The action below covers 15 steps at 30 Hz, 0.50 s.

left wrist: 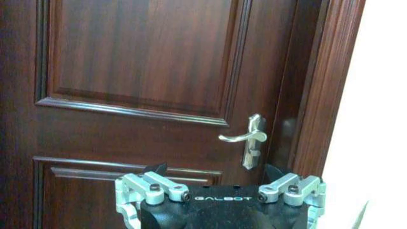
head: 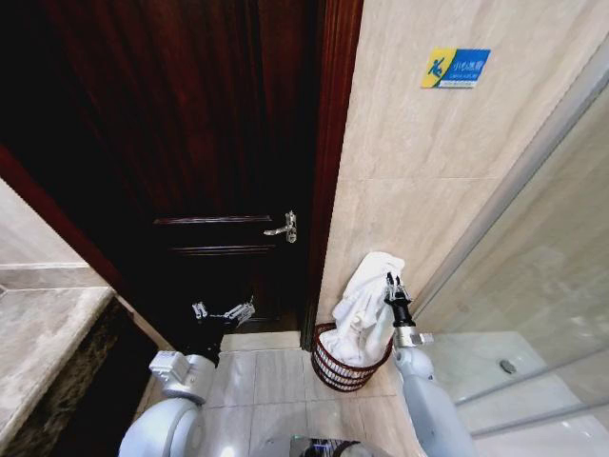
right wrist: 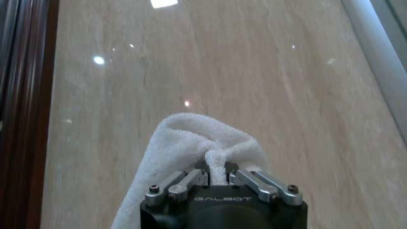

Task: Discard the used towel into the hamper.

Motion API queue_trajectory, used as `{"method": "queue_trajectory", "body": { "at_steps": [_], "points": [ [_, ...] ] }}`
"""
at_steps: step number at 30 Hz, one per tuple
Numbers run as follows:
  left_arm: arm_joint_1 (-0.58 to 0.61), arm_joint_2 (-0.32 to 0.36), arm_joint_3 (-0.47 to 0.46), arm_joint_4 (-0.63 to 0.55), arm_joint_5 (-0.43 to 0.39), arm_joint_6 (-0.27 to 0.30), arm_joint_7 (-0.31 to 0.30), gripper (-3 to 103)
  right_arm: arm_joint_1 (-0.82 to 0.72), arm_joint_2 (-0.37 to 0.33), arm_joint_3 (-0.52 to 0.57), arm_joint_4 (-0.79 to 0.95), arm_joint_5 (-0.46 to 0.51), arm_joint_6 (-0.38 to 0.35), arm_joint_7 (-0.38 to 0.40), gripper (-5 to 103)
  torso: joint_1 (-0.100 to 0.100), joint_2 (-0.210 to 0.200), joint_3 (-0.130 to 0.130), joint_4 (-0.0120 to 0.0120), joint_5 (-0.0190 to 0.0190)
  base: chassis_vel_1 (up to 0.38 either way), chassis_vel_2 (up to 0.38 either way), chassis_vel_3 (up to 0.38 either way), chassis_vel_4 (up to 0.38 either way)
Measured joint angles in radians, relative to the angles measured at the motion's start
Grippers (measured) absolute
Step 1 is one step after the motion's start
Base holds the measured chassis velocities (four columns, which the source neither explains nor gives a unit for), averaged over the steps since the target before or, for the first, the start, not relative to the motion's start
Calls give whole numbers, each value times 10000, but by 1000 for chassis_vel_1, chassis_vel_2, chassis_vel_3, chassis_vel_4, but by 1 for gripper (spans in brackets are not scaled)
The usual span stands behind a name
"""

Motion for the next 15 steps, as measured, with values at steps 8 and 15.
{"method": "queue_trajectory", "body": {
  "at_steps": [8, 15],
  "points": [
    [0, 0, 0, 1, 0, 0, 0, 100, 198, 123, -19, -1289, 30, 349, -267, 13, 0, 0, 0, 0, 0, 0, 0, 0, 0],
    [-1, 0, 0, 0, 0, 0, 0, 100, 471, 217, -53, -2455, 393, 590, -317, 13, 0, 0, 0, 0, 1, 0, 0, 0, 0]
  ]
}}
